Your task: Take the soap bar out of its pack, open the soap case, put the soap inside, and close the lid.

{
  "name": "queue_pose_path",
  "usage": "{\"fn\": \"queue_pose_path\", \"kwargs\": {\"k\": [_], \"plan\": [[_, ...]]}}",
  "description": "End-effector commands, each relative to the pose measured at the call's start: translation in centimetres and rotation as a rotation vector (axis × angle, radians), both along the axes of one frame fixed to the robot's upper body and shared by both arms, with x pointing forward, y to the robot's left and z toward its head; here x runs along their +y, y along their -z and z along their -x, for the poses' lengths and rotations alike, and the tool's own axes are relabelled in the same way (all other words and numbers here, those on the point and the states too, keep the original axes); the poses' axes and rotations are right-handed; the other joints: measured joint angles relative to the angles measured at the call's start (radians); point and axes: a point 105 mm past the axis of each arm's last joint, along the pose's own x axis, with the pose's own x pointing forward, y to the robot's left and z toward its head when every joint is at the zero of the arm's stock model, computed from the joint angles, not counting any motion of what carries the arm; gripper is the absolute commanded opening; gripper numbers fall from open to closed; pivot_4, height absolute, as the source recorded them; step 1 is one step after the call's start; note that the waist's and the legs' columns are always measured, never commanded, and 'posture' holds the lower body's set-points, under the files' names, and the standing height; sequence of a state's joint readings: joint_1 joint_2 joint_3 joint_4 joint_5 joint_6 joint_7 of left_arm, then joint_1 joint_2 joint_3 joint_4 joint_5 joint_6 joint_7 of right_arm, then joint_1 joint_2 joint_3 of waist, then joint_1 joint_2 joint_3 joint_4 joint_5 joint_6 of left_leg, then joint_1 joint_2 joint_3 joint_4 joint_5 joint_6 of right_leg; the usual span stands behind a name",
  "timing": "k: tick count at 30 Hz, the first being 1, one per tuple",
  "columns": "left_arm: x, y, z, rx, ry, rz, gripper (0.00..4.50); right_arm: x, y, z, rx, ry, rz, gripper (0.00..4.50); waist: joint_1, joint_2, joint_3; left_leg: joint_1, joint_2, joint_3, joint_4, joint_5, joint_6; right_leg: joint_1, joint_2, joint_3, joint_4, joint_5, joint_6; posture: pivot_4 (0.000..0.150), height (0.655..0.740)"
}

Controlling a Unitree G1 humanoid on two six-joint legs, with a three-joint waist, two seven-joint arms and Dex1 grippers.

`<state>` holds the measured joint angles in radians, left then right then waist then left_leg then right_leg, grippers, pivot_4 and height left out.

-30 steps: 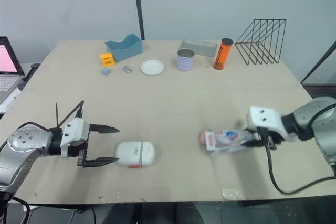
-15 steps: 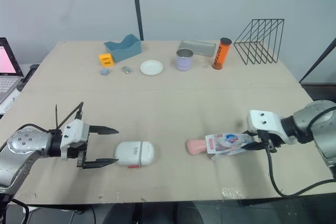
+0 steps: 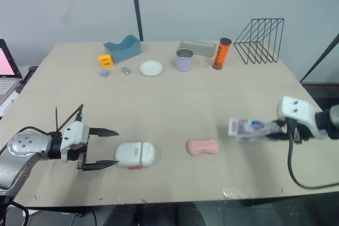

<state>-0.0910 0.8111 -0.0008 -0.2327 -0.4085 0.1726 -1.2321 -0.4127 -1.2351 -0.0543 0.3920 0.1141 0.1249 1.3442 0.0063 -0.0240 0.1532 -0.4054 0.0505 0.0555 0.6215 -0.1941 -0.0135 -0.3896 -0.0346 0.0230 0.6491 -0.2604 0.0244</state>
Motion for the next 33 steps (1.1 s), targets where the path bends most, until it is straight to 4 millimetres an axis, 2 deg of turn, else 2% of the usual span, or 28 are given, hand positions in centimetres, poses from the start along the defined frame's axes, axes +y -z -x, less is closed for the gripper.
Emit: {"fn": "queue_pose_path", "kwargs": {"k": [1,3,5,6,8,10,13,17,19,21,24,26,28,29,31,33], "plan": [[0.1,-0.5,-0.3,-0.029,0.001,0.005,4.50,-2.9,1.3,-2.7,-0.090,0.245,0.047,1.62,-0.002,-0.002,-0.001,0.001,0.000,0.001,0.000,0.000,0.000,0.000,0.001,0.000,0.000,0.000,0.000,0.150,0.7393],[-0.1,-0.5,-0.3,-0.028,0.000,0.014,4.50,-3.6,2.3,-3.7,-0.089,0.360,0.023,1.62,-0.002,-0.003,-0.002,0.000,0.000,0.004,0.000,0.000,0.000,-0.001,0.001,0.000,0.000,0.001,-0.002,0.150,0.7393],[-0.3,-0.3,-0.4,-0.029,0.001,0.015,4.50,-4.6,2.1,-5.6,-0.156,0.556,-0.053,1.62,-0.002,-0.002,-0.002,-0.001,0.000,0.005,-0.002,0.000,0.000,-0.001,0.001,0.001,0.000,0.001,-0.005,0.150,0.7393],[-0.4,-0.3,-0.4,-0.029,0.002,0.015,4.50,-4.9,1.9,-6.2,-0.178,0.626,-0.084,1.87,-0.005,0.000,-0.001,0.000,-0.001,0.005,-0.002,0.000,0.000,-0.001,0.001,0.003,0.000,0.002,-0.005,0.150,0.7393],[-0.5,-0.2,-0.3,-0.035,0.003,0.013,4.50,-4.7,1.8,-6.5,-0.193,0.616,-0.079,2.50,-0.005,0.002,-0.002,-0.001,-0.002,0.007,-0.002,0.000,0.000,-0.003,0.002,0.007,0.000,0.004,-0.004,0.150,0.7393],[-0.6,-0.4,-0.3,-0.035,0.002,0.022,4.50,-4.6,2.0,-6.5,-0.192,0.595,-0.064,3.35,-0.001,0.001,-0.002,-0.001,-0.002,0.007,-0.002,0.000,0.000,-0.002,0.002,0.008,0.000,0.003,-0.002,0.150,0.7393],[-0.6,-0.4,-0.3,-0.040,-0.001,0.021,4.50,-5.0,0.9,-6.6,-0.220,0.629,-0.092,4.47,0.000,0.001,-0.002,-0.001,-0.003,0.006,-0.002,-0.001,0.001,-0.001,0.002,0.009,0.000,0.002,-0.001,0.150,0.7393],[-0.6,-0.4,-0.4,-0.042,-0.005,0.020,4.50,-5.1,-2.5,-6.7,-0.315,0.586,-0.099,4.47,-0.002,0.002,-0.002,-0.001,-0.003,0.009,-0.001,-0.001,0.001,-0.002,0.002,0.012,0.000,0.003,0.001,0.150,0.7393],[-0.5,-0.4,-0.4,-0.043,-0.005,0.021,4.50,-3.4,-5.1,-6.7,-0.393,0.462,-0.133,4.47,-0.003,0.002,-0.002,-0.001,-0.003,0.009,-0.001,-0.001,0.001,-0.002,0.002,0.012,0.000,0.003,0.001,0.150,0.7393],[-0.5,-0.4,-0.4,-0.043,-0.003,0.021,4.50,-0.5,-7.4,-6.3,-0.448,0.288,-0.210,4.47,-0.004,0.003,-0.002,0.000,-0.002,0.010,-0.002,-0.001,0.001,-0.003,0.003,0.014,0.000,0.004,0.002,0.150,0.7393],[-0.5,-0.4,-0.4,-0.040,0.010,0.018,4.50,4.1,-8.3,-4.4,-0.424,0.036,-0.312,4.47,-0.005,0.001,-0.003,0.001,0.000,0.010,-0.002,-0.002,0.003,-0.002,0.007,0.016,0.000,0.006,0.007,0.150,0.7393],[-0.5,-0.4,-0.3,-0.043,0.023,0.008,4.50,7.5,-7.0,-2.1,-0.324,-0.161,-0.317,4.47,-0.003,-0.001,-0.004,0.001,0.003,0.010,-0.002,-0.003,0.004,-0.001,0.010,0.015,0.000,0.005,0.006,0.150,0.7393],[-0.4,-0.4,-0.3,-0.044,0.032,-0.003,4.50,9.4,-5.8,-0.2,-0.241,-0.272,-0.323,4.47,0.001,-0.001,-0.004,0.001,0.004,0.008,-0.002,-0.003,0.003,-0.001,0.011,0.014,0.000,0.005,0.005,0.150,0.7393],[-0.3,-0.3,-0.2,-0.045,0.039,-0.016,4.50,10.8,-4.3,1.0,-0.174,-0.345,-0.295,4.47,0.001,0.000,-0.004,0.001,0.007,0.008,-0.002,-0.003,0.003,-0.001,0.011,0.014,0.000,0.005,0.005,0.150,0.7393],[-0.2,-0.1,-0.2,-0.042,0.047,-0.029,4.50,12.6,-2.2,2.6,-0.089,-0.442,-0.269,4.47,0.001,0.000,-0.004,0.000,0.007,0.009,-0.001,-0.003,0.003,-0.001,0.010,0.015,0.000,0.005,0.006,0.150,0.7393],[-0.2,0.0,-0.2,-0.043,0.047,-0.032,4.50,13.6,-1.2,3.2,-0.078,-0.492,-0.270,4.47,0.000,0.000,-0.004,0.001,0.008,0.009,0.000,-0.004,0.003,-0.002,0.010,0.017,0.000,0.002,0.006,0.150,0.7393]]}}
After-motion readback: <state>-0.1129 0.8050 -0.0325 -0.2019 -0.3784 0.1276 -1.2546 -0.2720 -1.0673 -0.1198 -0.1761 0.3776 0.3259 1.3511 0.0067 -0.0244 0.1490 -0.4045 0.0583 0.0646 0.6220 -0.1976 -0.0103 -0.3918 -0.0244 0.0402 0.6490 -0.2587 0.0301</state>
